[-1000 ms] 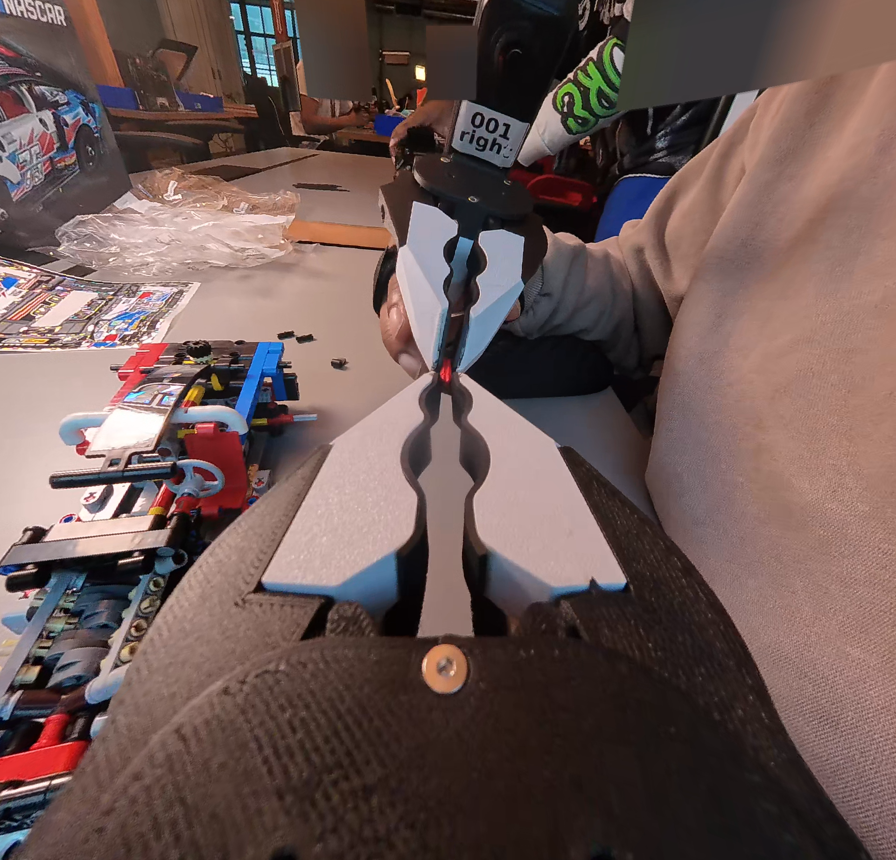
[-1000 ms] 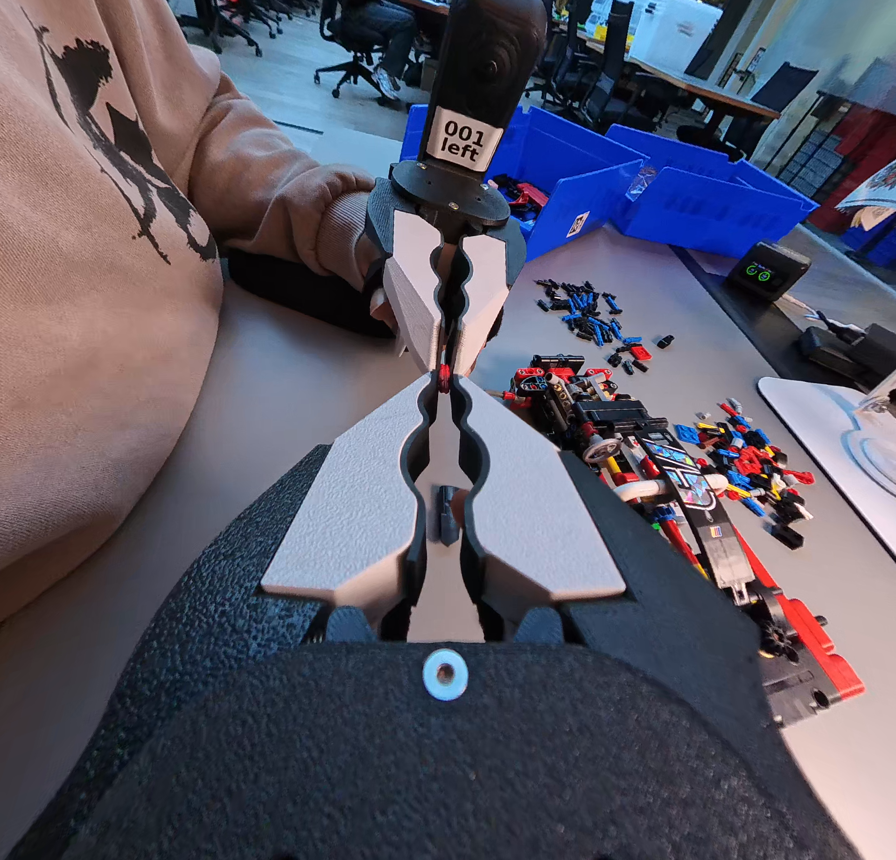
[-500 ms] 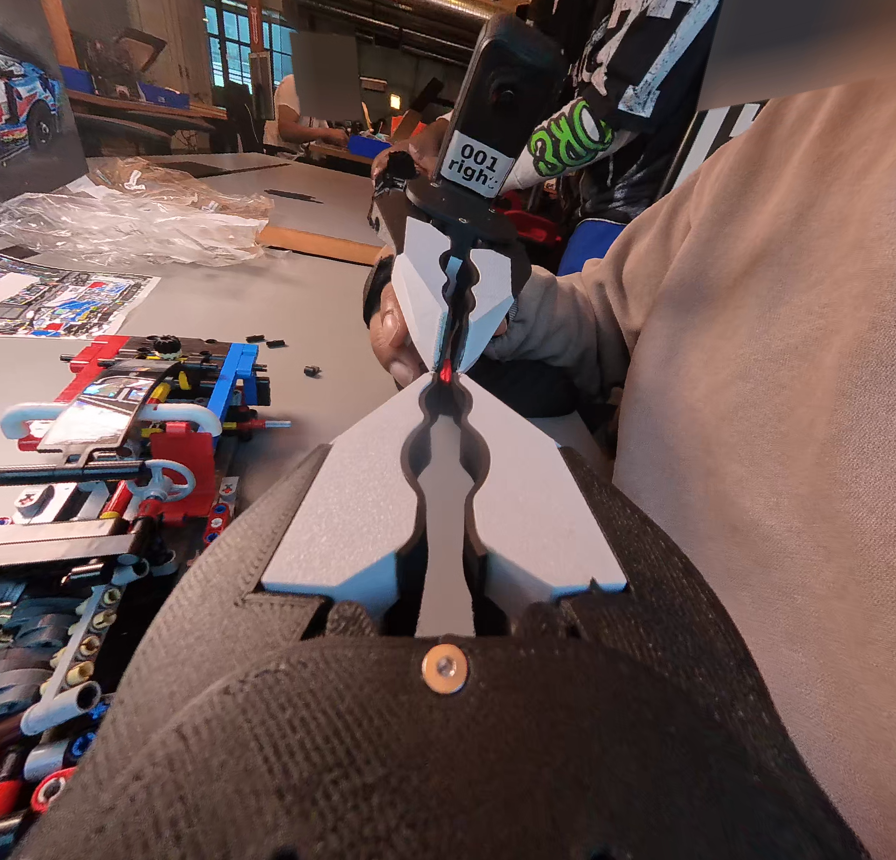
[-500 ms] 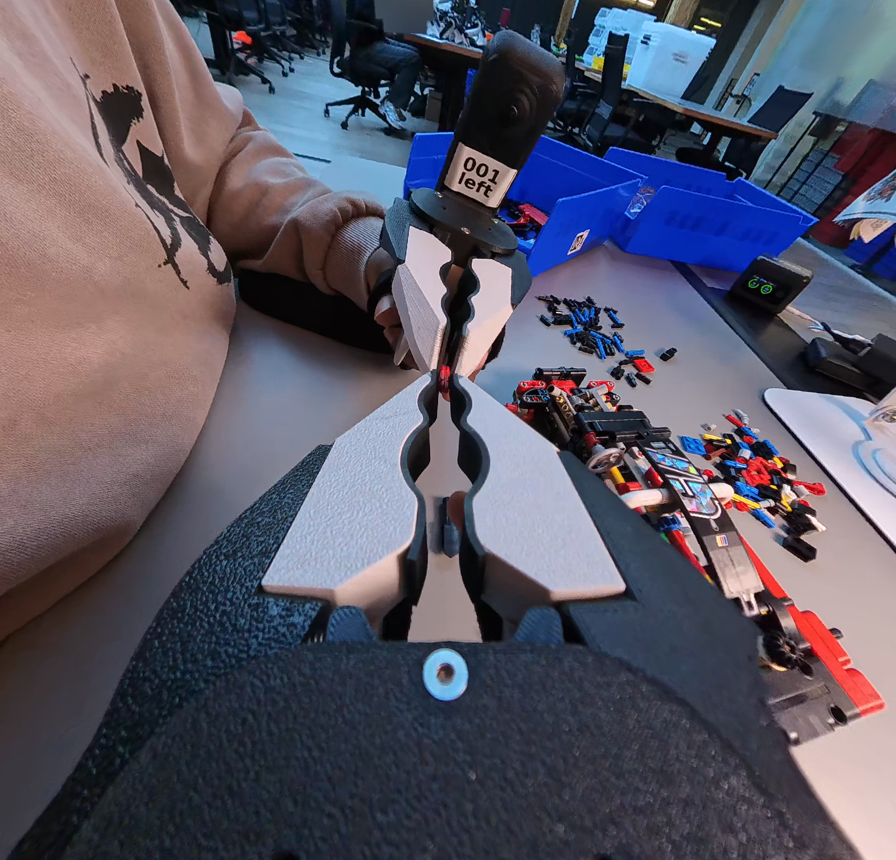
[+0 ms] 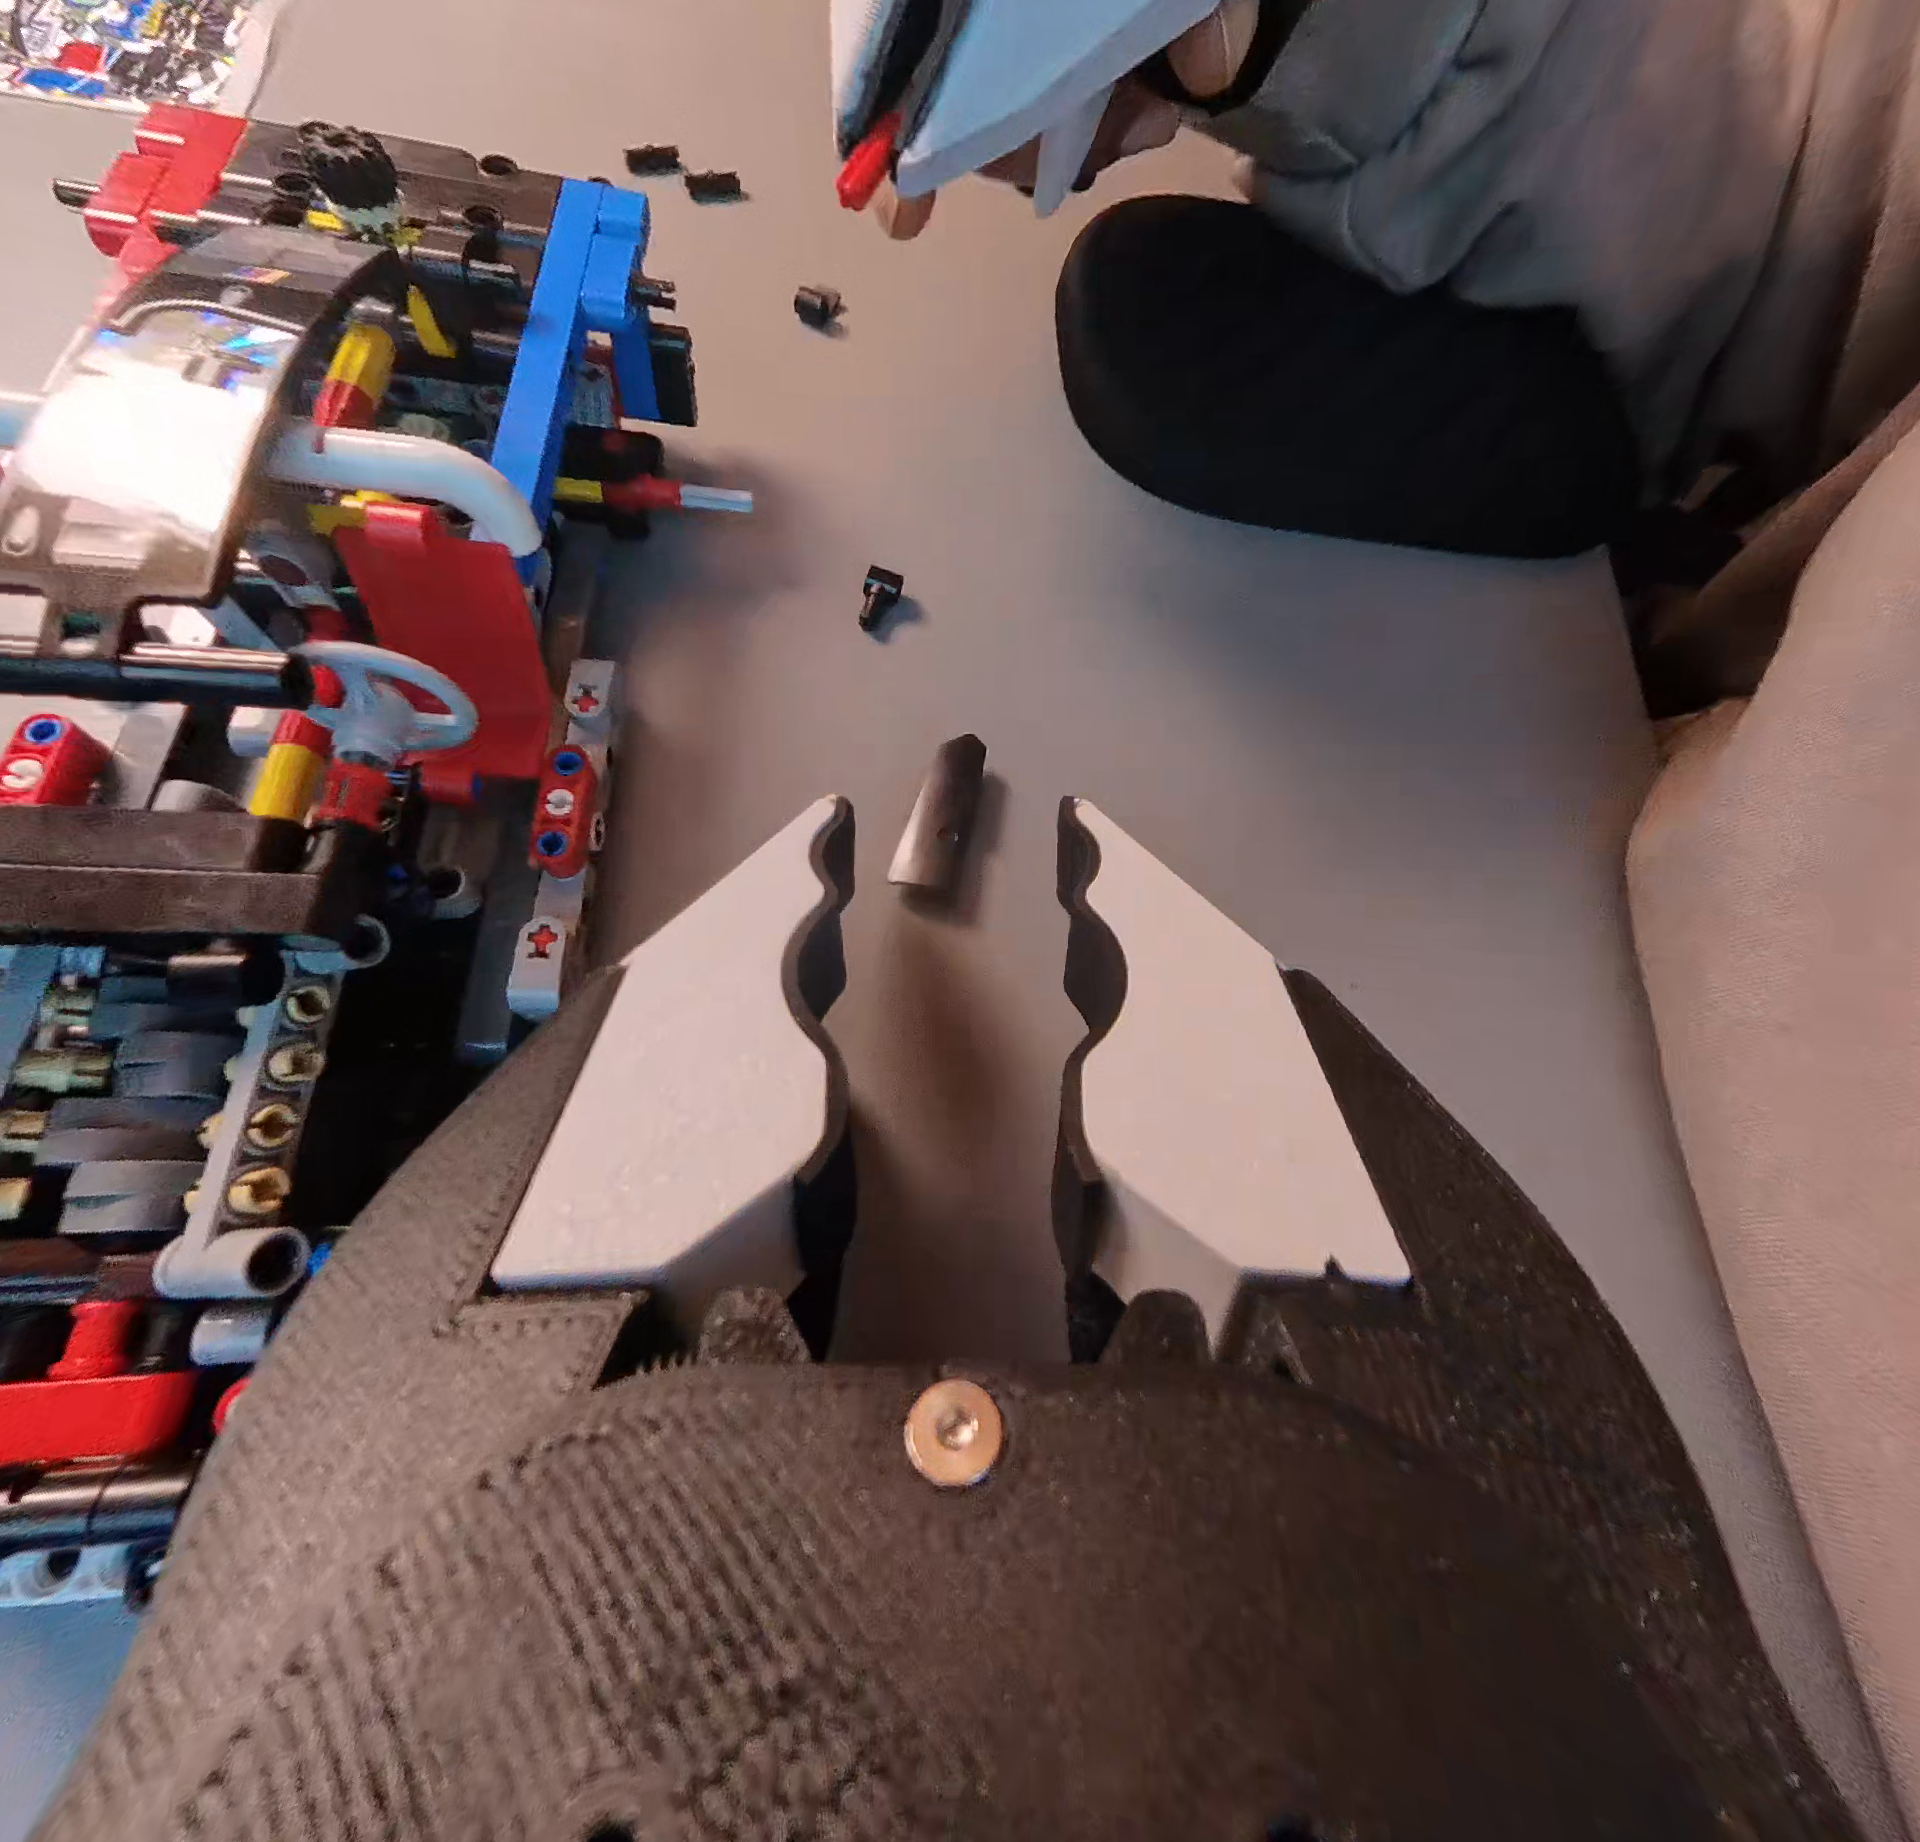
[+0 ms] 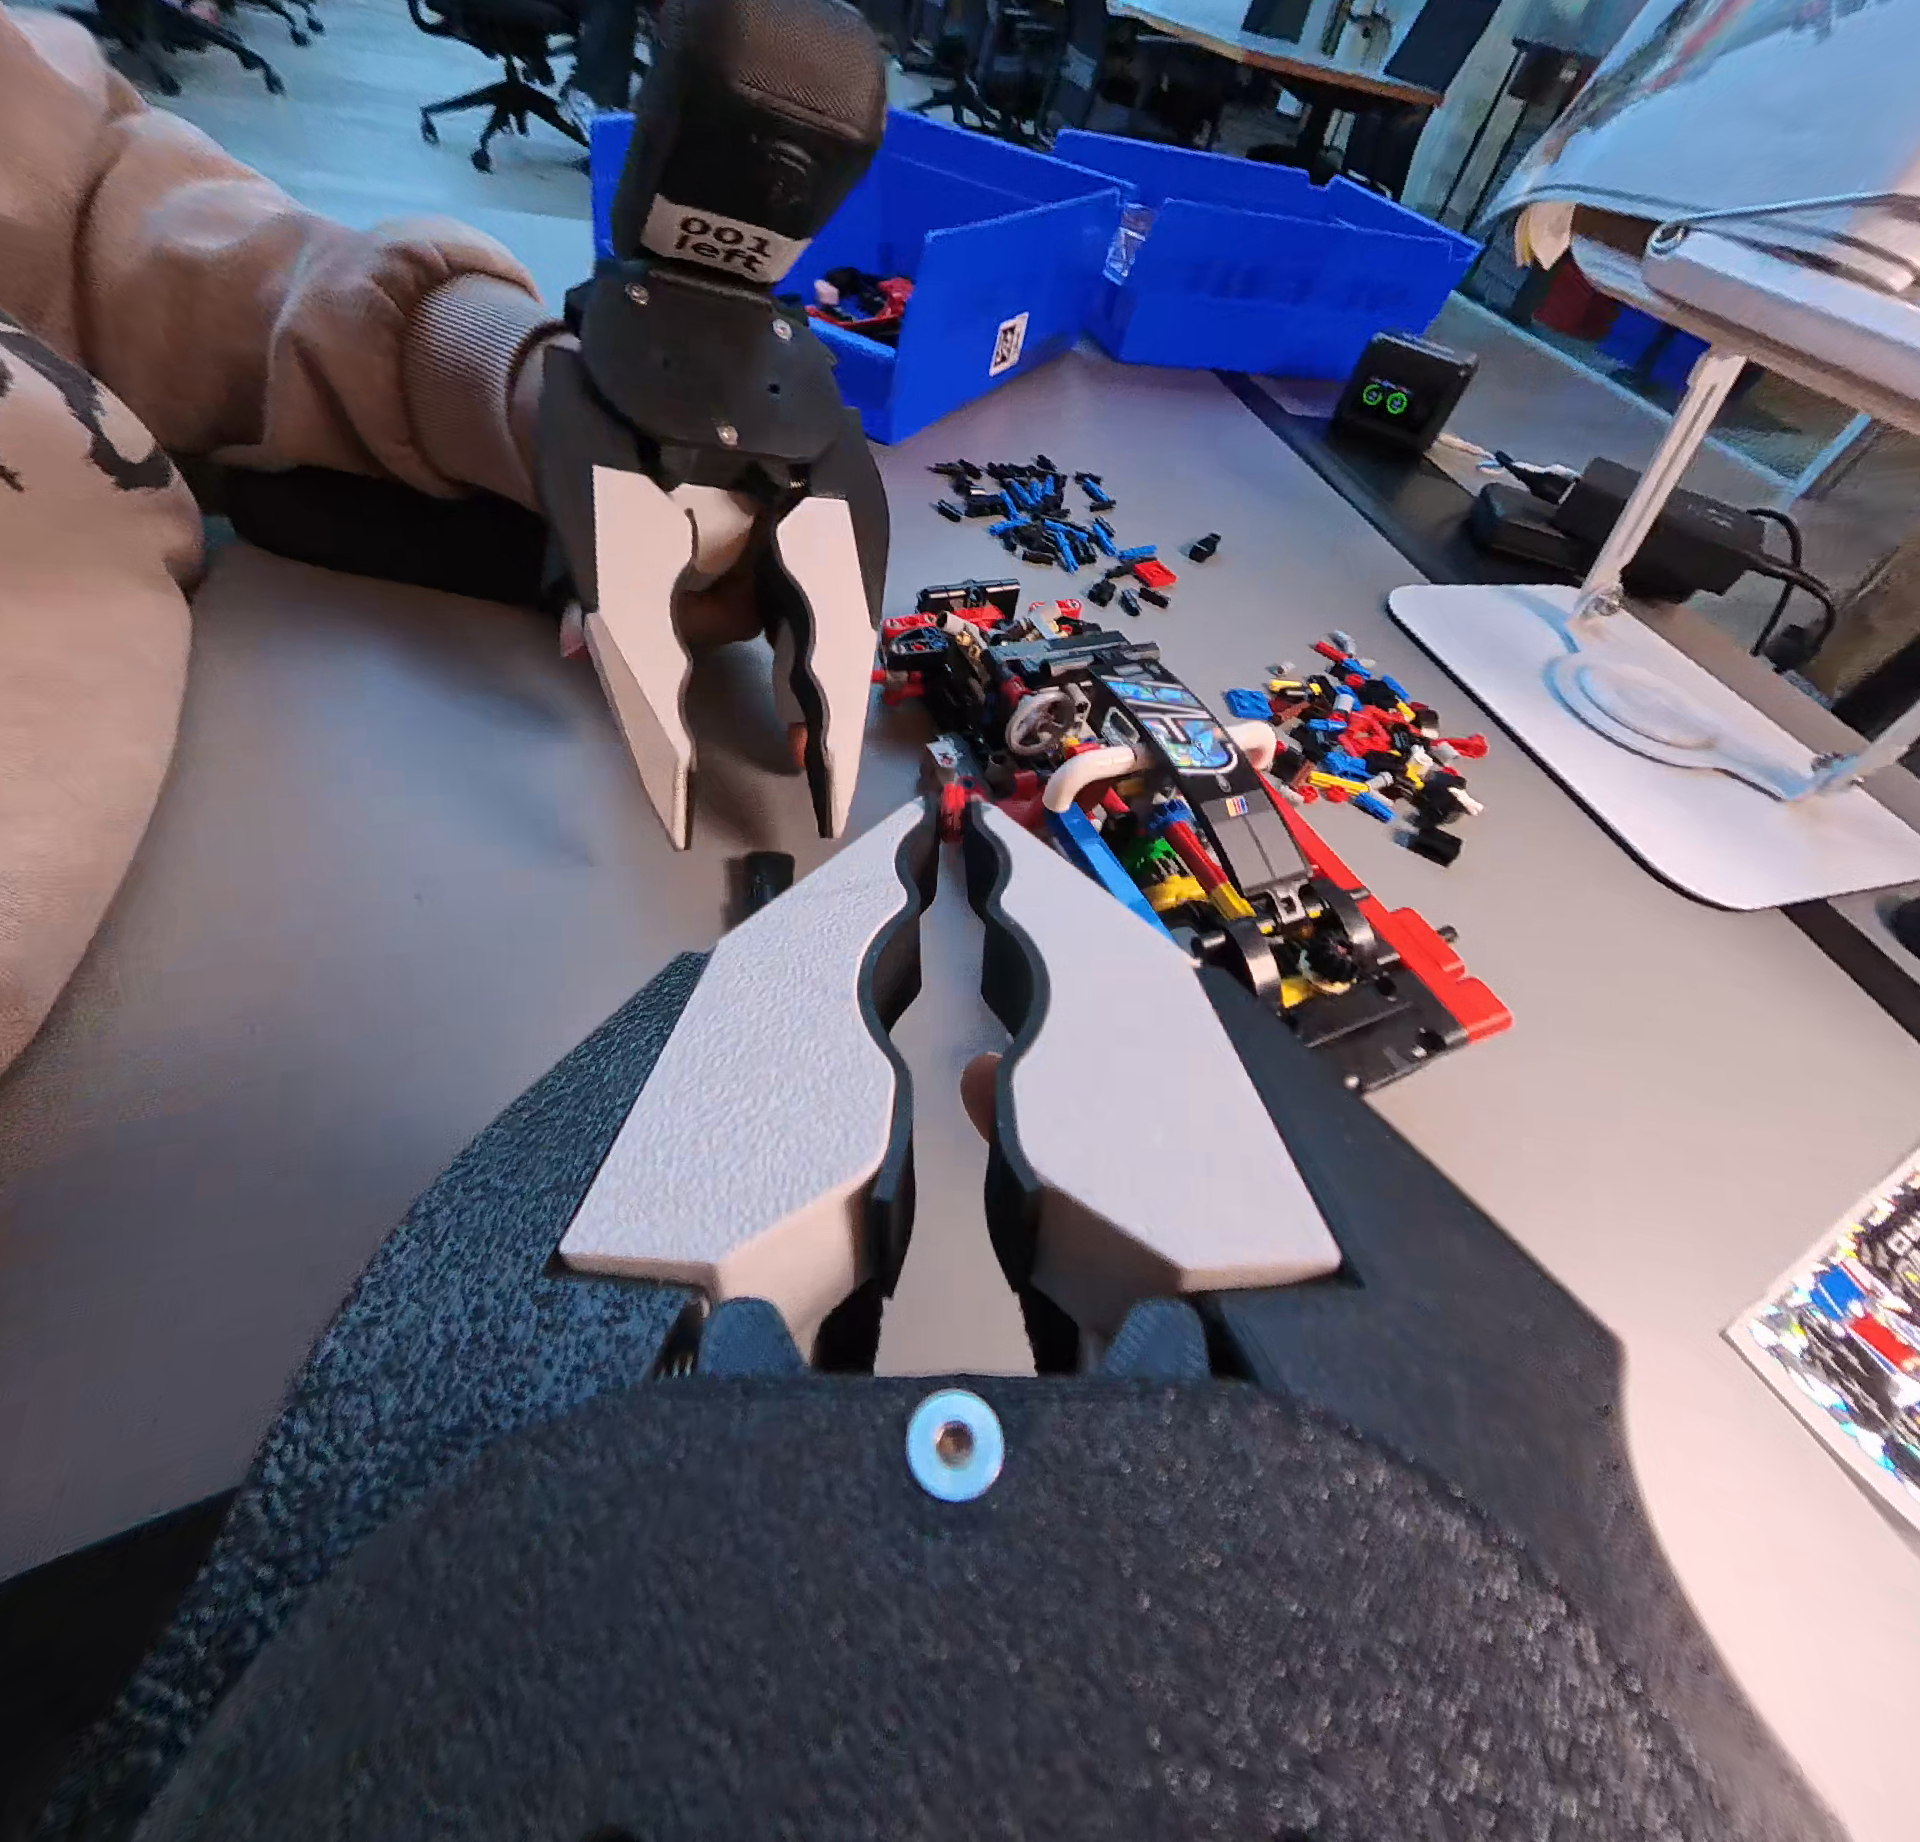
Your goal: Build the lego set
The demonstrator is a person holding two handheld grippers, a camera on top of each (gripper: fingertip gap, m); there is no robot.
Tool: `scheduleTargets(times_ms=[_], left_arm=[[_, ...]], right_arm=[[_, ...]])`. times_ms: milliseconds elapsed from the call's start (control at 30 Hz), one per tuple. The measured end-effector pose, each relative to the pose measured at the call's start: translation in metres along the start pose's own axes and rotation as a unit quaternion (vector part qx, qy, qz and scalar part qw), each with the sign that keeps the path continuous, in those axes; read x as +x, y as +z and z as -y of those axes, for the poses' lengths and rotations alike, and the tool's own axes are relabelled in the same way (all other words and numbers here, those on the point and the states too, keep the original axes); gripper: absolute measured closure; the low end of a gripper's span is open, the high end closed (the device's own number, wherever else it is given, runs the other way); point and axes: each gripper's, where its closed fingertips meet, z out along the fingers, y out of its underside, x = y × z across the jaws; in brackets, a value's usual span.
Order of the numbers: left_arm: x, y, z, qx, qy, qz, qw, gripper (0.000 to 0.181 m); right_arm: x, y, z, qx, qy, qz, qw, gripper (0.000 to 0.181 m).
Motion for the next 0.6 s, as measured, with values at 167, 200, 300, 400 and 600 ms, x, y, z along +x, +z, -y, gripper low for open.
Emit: scheduleTargets(times_ms=[167,200,300,400,600], left_arm=[[-0.004,0.008,-0.01,-0.048,0.045,0.029,0.997,0.145],[-0.006,0.009,-0.011,-0.055,0.047,0.037,0.997,0.145],[-0.01,0.01,-0.016,-0.078,0.066,0.048,0.994,0.147],[-0.009,0.01,-0.017,-0.091,0.076,0.047,0.992,0.153],[-0.007,0.01,-0.018,-0.104,0.072,0.067,0.99,0.157]], right_arm=[[-0.002,0.006,-0.017,-0.033,-0.001,0.002,0.999,0.179],[-0.004,0.008,-0.02,-0.039,-0.003,0.004,0.999,0.179],[-0.008,0.011,-0.024,-0.053,-0.003,0.014,0.999,0.179],[-0.01,0.012,-0.027,-0.06,-0.002,0.017,0.998,0.179],[-0.02,0.017,-0.035,-0.083,-0.006,0.037,0.996,0.179]])
